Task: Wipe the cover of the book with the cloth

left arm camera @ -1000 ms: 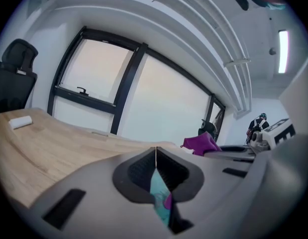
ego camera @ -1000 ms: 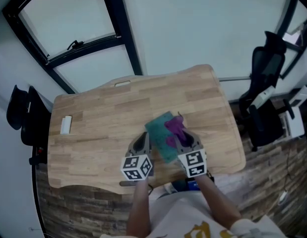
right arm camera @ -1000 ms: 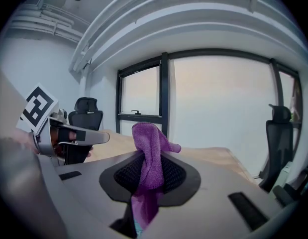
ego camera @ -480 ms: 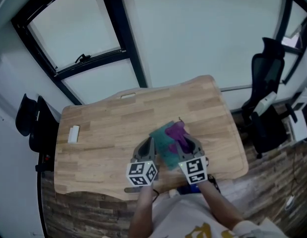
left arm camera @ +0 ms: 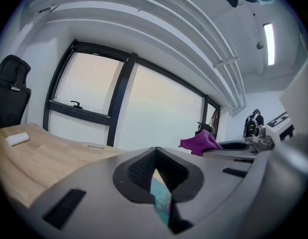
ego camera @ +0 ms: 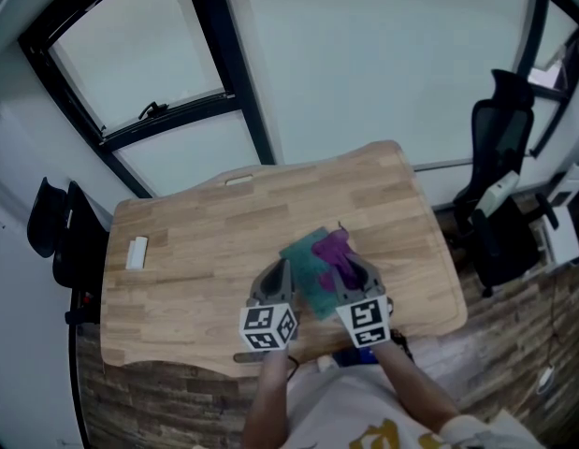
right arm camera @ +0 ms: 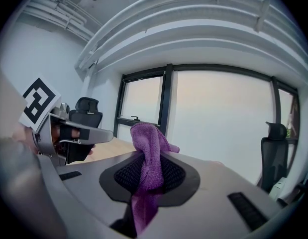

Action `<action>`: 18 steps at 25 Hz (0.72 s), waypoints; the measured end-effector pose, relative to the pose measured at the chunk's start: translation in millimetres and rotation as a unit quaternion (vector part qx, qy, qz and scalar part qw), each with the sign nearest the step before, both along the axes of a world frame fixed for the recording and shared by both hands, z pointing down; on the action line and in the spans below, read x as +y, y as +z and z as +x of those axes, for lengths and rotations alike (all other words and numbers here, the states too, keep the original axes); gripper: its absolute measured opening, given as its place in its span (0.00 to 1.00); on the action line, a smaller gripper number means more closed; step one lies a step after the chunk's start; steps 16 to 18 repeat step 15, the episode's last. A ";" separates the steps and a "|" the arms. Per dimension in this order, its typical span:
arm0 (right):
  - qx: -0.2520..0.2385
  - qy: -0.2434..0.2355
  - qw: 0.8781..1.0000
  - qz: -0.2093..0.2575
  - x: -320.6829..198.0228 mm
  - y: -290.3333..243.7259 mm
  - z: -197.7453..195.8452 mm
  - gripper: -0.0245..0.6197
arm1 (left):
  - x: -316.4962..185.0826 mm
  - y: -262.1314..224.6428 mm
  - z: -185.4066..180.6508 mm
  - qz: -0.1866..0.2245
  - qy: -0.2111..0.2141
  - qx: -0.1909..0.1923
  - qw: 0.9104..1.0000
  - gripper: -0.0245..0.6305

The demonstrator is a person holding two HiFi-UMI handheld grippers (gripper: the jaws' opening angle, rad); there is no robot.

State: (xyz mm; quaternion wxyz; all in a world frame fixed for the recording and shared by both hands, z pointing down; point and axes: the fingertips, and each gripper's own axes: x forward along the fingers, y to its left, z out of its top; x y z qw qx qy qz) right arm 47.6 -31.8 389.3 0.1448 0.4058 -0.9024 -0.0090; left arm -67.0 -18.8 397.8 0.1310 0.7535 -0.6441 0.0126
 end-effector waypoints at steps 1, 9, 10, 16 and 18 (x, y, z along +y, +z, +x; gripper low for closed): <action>0.000 0.001 1.000 -0.001 -0.3 0.2 0.2 0.13 | 0.7 0.7 -0.8 -0.001 -0.001 -0.001 1.000 0.04; -0.004 0.008 1.000 -0.001 -0.2 1.4 0.7 0.13 | 5.9 3.2 -8.2 -0.001 -0.002 0.002 1.000 0.04; -0.004 0.009 1.000 -0.002 -0.4 1.5 0.7 0.13 | 5.9 2.8 -8.9 0.001 -0.002 0.003 1.000 0.04; -0.011 0.013 1.000 0.004 -3.7 2.3 0.9 0.13 | 6.4 1.6 -11.0 0.001 -0.002 0.009 1.000 0.04; -0.011 0.013 1.000 0.004 -3.7 2.3 0.9 0.13 | 6.4 1.6 -11.0 0.001 -0.002 0.009 1.000 0.04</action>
